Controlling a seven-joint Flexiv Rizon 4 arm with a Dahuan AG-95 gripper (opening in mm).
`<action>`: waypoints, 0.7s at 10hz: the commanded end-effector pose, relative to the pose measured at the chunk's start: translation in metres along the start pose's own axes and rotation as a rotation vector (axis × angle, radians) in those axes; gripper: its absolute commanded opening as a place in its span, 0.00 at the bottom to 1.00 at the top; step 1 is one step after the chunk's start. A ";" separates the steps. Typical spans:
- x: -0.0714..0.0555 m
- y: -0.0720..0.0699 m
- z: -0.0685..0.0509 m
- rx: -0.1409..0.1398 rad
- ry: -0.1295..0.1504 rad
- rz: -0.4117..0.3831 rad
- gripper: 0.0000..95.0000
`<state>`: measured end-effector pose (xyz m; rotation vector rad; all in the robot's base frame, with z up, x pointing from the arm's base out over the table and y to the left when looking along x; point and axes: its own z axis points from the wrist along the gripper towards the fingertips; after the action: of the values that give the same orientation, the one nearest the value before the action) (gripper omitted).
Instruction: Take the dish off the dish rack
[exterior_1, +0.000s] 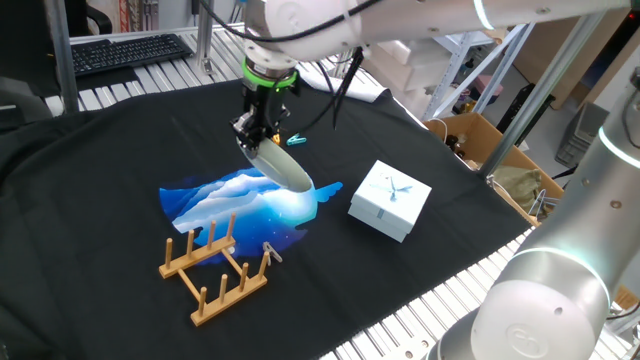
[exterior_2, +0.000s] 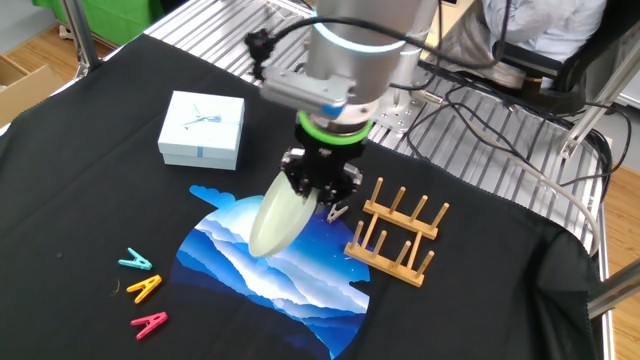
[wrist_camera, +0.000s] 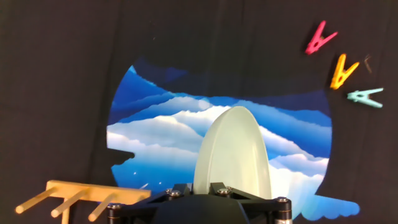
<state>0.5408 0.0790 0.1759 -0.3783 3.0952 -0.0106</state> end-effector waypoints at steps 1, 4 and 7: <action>-0.001 0.000 0.001 -0.054 0.012 0.000 0.00; -0.002 0.000 0.006 -0.106 0.035 -0.001 0.00; -0.001 0.000 0.006 -0.092 0.026 0.000 0.00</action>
<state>0.5454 0.0791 0.1695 -0.3844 3.1338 0.1370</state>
